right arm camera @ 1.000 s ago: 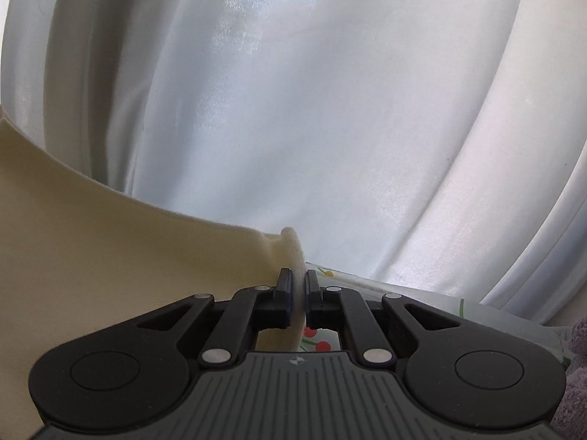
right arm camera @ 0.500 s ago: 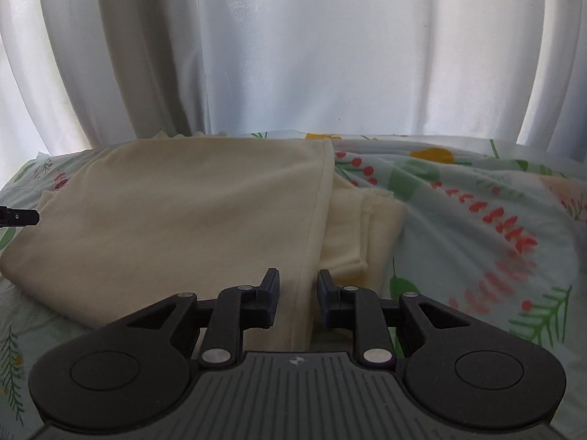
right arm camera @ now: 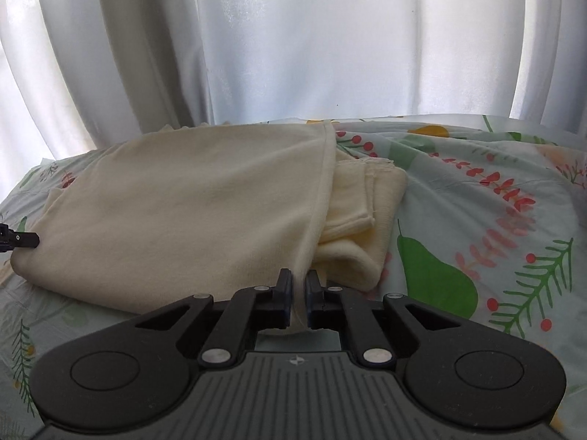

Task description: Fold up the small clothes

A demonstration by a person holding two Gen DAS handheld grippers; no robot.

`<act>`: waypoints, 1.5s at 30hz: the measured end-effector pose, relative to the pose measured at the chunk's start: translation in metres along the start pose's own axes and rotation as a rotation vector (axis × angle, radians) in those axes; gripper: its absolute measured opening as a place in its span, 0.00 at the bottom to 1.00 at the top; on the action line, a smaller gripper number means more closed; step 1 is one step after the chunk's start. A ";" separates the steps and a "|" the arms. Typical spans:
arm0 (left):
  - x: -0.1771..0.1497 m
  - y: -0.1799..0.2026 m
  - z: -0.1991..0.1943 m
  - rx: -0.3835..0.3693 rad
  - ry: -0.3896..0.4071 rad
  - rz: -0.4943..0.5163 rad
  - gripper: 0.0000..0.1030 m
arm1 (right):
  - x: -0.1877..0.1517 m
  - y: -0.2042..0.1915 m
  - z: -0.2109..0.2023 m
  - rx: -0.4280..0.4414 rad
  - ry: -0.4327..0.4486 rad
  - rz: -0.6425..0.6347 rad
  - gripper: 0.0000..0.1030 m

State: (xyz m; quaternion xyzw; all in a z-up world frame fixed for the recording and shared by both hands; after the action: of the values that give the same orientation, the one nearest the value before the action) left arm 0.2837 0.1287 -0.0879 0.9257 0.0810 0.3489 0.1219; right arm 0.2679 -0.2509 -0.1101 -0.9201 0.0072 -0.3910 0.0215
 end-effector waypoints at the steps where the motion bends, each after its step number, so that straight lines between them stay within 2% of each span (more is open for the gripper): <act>1: 0.001 0.000 -0.003 -0.002 0.010 -0.001 0.09 | 0.002 0.002 -0.002 -0.001 0.011 0.009 0.05; 4: 0.005 0.000 -0.012 -0.018 0.047 -0.022 0.09 | 0.003 0.009 -0.005 -0.052 0.029 0.005 0.05; 7: -0.003 -0.005 0.000 0.029 0.012 -0.003 0.09 | -0.003 0.013 0.005 -0.084 -0.011 0.004 0.05; 9: -0.004 -0.004 0.000 0.032 0.022 0.002 0.10 | -0.005 0.015 0.009 -0.081 -0.019 0.017 0.05; 11: -0.001 -0.009 -0.003 0.020 0.034 -0.028 0.18 | -0.003 0.017 0.007 -0.080 -0.022 0.028 0.07; 13: 0.003 -0.021 -0.007 0.004 0.063 -0.099 0.36 | 0.000 0.022 0.002 -0.085 -0.015 0.049 0.21; 17: 0.010 -0.039 -0.003 -0.067 0.070 -0.204 0.43 | 0.008 0.025 -0.015 -0.140 0.053 0.023 0.26; 18: 0.011 -0.039 0.002 -0.102 0.060 -0.212 0.51 | 0.010 0.023 -0.018 -0.149 0.070 0.012 0.26; 19: 0.012 -0.039 0.006 -0.118 0.052 -0.220 0.51 | 0.014 0.020 -0.021 -0.148 0.089 0.000 0.26; 23: 0.013 -0.036 0.027 -0.165 0.018 -0.236 0.51 | 0.022 -0.010 -0.021 -0.067 0.130 -0.050 0.26; 26: 0.013 -0.036 0.037 -0.190 0.014 -0.260 0.45 | 0.019 -0.046 -0.014 -0.003 0.122 -0.116 0.26; 28: 0.014 -0.037 0.039 -0.212 0.009 -0.287 0.34 | 0.014 -0.067 -0.010 0.034 0.121 -0.148 0.25; 31: 0.014 -0.040 0.041 -0.240 0.008 -0.306 0.22 | 0.005 -0.089 0.000 0.064 0.089 -0.173 0.25; 35: 0.016 -0.038 0.035 -0.264 0.016 -0.310 0.17 | -0.002 -0.101 0.007 0.045 0.069 -0.204 0.22; 38: 0.023 -0.032 0.025 -0.300 0.047 -0.305 0.16 | 0.002 -0.097 0.005 0.018 0.100 -0.184 0.21; 41: 0.034 -0.016 0.015 -0.340 0.067 -0.275 0.16 | -0.001 -0.094 0.012 -0.030 0.090 -0.197 0.21; 43: 0.040 0.000 0.010 -0.364 0.075 -0.238 0.16 | -0.006 -0.091 0.020 -0.030 0.054 -0.206 0.21; 45: 0.045 0.020 0.005 -0.394 0.079 -0.205 0.16 | -0.004 -0.085 0.015 -0.026 0.063 -0.164 0.20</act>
State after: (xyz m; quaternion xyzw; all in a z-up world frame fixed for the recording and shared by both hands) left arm 0.3217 0.1188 -0.0582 0.8565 0.1096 0.3796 0.3320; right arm 0.2760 -0.1651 -0.1196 -0.9050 -0.0623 -0.4202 -0.0225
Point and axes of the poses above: each gripper's, at about its wrist camera, not at the fingertips, and z roughly the way its jaws point, y to its right, x to its top, the point moved 6 cm from there along z, roughly the way its jaws point, and after that the axes turned 9 degrees about -x, right-handed, at the moved point
